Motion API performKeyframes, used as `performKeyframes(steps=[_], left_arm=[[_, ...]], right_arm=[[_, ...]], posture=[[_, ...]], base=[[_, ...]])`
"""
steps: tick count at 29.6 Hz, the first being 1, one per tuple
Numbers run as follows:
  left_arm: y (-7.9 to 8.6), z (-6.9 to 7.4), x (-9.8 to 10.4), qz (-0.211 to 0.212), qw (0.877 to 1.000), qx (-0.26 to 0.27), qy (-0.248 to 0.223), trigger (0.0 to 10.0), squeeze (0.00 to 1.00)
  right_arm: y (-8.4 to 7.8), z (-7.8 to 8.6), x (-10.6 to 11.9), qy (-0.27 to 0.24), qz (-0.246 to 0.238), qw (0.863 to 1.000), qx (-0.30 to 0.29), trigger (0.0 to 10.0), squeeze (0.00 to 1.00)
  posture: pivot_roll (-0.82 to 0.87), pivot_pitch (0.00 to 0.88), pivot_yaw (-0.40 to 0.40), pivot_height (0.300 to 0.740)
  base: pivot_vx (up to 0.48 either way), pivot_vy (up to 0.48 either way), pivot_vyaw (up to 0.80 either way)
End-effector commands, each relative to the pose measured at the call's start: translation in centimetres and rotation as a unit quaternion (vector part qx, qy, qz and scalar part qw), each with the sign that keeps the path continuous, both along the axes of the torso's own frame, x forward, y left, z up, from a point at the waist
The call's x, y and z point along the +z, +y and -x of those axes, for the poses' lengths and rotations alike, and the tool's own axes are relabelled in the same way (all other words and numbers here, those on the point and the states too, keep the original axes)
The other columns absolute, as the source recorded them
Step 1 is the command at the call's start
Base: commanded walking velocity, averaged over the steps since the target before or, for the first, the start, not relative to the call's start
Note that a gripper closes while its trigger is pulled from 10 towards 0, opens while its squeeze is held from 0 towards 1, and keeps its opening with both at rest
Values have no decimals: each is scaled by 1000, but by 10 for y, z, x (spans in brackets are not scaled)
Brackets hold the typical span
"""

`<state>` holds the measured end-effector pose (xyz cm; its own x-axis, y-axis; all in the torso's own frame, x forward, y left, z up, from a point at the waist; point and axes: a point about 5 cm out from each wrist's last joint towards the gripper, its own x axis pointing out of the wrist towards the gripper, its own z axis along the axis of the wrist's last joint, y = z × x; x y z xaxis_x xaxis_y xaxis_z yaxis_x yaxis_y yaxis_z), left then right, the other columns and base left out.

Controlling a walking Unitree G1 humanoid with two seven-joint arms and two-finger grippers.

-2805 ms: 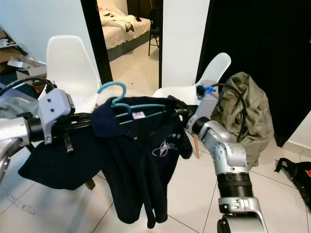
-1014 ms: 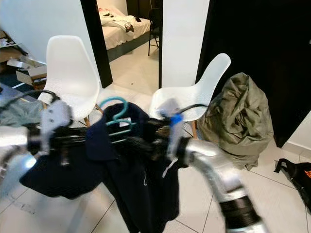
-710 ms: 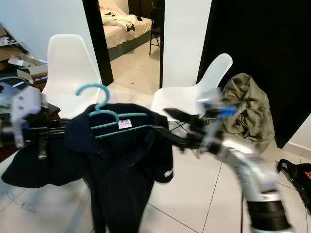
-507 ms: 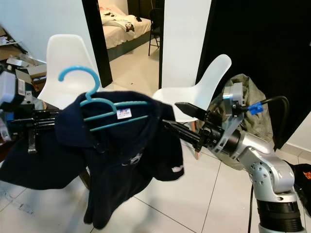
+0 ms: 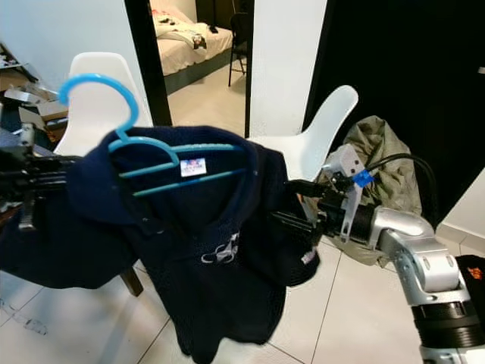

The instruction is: Hang hanger

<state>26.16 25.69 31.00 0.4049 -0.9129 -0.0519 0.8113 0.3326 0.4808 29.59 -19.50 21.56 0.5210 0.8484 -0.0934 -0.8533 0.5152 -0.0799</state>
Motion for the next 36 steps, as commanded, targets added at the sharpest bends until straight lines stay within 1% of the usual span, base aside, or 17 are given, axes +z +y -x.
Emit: performKeyframes(steps=[1,4,8,14,16,18,20,21,23,25,26,27,32,33,34,35,36], left_arm=[[3,4,12,-5,1000,-5,-15,10000,0],[3,3,13,-10,1000,-6,-15,10000,0],[7,0,12,-36,999,1,-6,10000,0],[6,0,11,-51,999,-9,2,10000,0],[3,1,10,-59,998,-22,9,10000,0],[3,1,10,-59,998,-22,9,10000,0],[1,1,9,-61,998,-30,13,10000,0],[-2,1,8,-64,997,-40,18,10000,0],[-2,1,8,-64,997,-40,18,10000,0],[-10,1,5,-72,995,-65,29,10000,0],[-10,1,5,-72,995,-65,29,10000,0],[-13,1,4,-75,994,-74,32,10000,0],[-16,1,4,-77,993,-82,34,10000,0],[-20,0,2,-80,992,-93,36,10000,0],[-20,0,2,-80,992,-93,36,10000,0],[-24,0,1,-82,990,-104,38,10000,0],[-24,0,1,-82,990,-104,38,10000,0]], right_arm=[[-4,-1,4,-9,11,1000,-2,10000,0],[-6,-1,6,-12,13,1000,-3,10000,0],[-16,-3,16,-37,3,999,-15,10000,0],[-22,-3,21,-49,-6,999,-24,10000,0],[-19,0,22,-50,-9,999,-3,10000,0],[-19,0,22,-50,-9,999,-3,10000,0],[-15,1,23,-52,-15,998,12,10000,0],[-8,5,25,-51,-25,998,41,10000,0],[-8,5,25,-51,-25,998,41,10000,0],[11,12,20,-39,-19,994,104,10000,0],[11,12,20,-39,-19,994,104,10000,0],[16,14,18,-34,-15,992,120,10000,0],[20,14,16,-32,-11,991,130,10000,0],[24,15,15,-32,-8,990,140,10000,0],[24,15,15,-32,-8,990,140,10000,0],[30,16,14,-30,-2,988,153,10000,0],[30,16,14,-30,-2,988,153,10000,0]], posture=[[11,0,-62,740],[11,0,-60,740],[12,0,-54,740],[14,0,-49,740],[15,0,-43,740],[15,0,-43,740],[15,0,-43,740],[15,0,-41,740],[15,0,-41,740],[18,0,-41,740],[18,0,-41,740],[18,0,-41,740],[19,0,-40,740],[20,0,-41,740],[20,0,-41,740],[19,0,-41,740],[19,0,-41,740]], base=[[0,0,0],[0,0,0],[0,0,0],[0,0,0],[0,0,0],[0,0,0],[0,0,0],[0,0,0],[0,0,0],[0,0,0],[0,0,0],[0,0,0],[0,0,0],[0,0,0],[0,0,0],[0,0,0],[0,0,0]])
